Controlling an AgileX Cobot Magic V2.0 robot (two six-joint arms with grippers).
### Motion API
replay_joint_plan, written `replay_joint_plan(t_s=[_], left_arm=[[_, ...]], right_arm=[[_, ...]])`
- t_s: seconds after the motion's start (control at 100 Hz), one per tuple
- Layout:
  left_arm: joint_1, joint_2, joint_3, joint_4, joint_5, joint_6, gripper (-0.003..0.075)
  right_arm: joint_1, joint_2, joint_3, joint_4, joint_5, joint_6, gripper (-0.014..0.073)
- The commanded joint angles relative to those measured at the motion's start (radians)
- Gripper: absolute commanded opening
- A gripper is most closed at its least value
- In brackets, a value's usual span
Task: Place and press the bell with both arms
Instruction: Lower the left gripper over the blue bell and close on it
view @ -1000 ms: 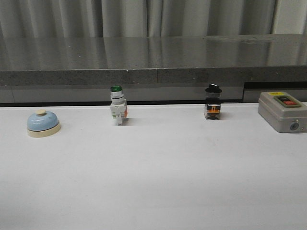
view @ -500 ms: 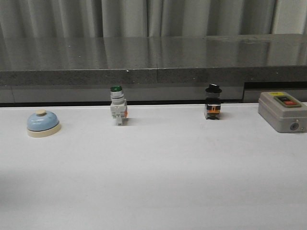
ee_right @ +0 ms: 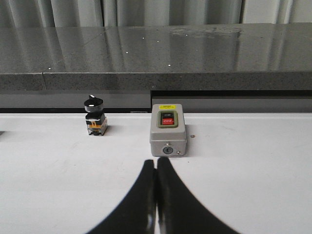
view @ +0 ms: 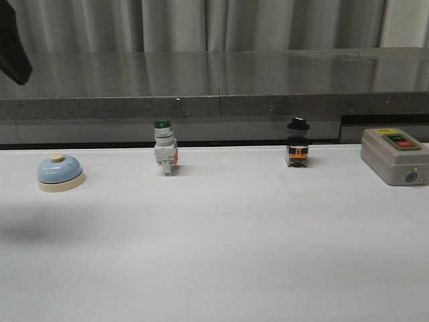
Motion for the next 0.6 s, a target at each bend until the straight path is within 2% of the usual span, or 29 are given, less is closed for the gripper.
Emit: replay_joint_plan(t_s=[0.0,0.31,0.59], left_arm=[[-0.009,0.066,-0.092,-0.010,-0.056,0.002,0.0651],[-0.014,0.331,-0.279,-0.027,-0.018,0.002,0.0651],[-0.032,0.475,-0.334,-0.025,-0.014,0.002,0.0651]], right_arm=[[-0.005,-0.016,-0.015,0.003,-0.081,0.000,-0.0060],[-0.005,-0.016,-0.015,0.003,-0.081,0.000,-0.0060],[-0.005,-0.016,-0.015,0.003,-0.081,0.000,-0.0060]])
